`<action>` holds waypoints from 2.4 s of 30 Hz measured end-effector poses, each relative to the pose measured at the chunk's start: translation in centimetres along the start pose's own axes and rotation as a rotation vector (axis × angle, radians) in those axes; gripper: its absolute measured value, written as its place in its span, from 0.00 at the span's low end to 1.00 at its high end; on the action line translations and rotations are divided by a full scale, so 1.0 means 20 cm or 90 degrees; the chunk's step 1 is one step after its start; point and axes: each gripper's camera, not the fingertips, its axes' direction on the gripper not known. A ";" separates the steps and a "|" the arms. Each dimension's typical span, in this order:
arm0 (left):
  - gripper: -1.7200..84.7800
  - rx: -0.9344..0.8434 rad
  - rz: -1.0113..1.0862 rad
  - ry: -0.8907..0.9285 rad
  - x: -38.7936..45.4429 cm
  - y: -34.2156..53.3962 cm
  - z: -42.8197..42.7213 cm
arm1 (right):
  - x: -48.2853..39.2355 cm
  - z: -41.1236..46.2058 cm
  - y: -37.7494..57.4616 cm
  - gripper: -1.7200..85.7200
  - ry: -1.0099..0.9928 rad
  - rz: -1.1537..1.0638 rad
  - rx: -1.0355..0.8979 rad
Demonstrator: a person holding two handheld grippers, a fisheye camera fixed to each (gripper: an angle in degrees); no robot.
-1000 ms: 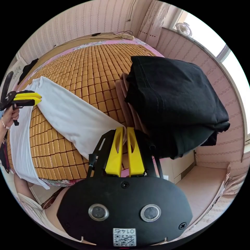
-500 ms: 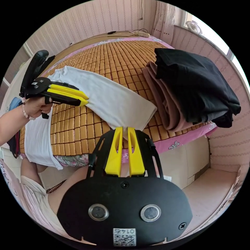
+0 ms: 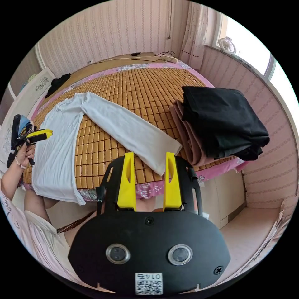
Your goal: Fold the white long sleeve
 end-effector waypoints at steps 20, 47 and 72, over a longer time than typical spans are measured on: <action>0.11 0.018 -0.300 -0.130 -0.64 1.04 -0.76 | -2.95 0.40 -1.28 0.13 -0.229 -0.708 -0.095; 0.11 0.106 -0.128 -0.154 -0.91 0.41 -1.31 | -1.71 0.57 -1.25 0.02 -0.248 -0.239 -0.063; 0.01 -0.205 -0.276 -0.231 -0.77 1.35 -2.39 | -2.67 0.27 -1.59 0.03 -0.461 -0.581 0.094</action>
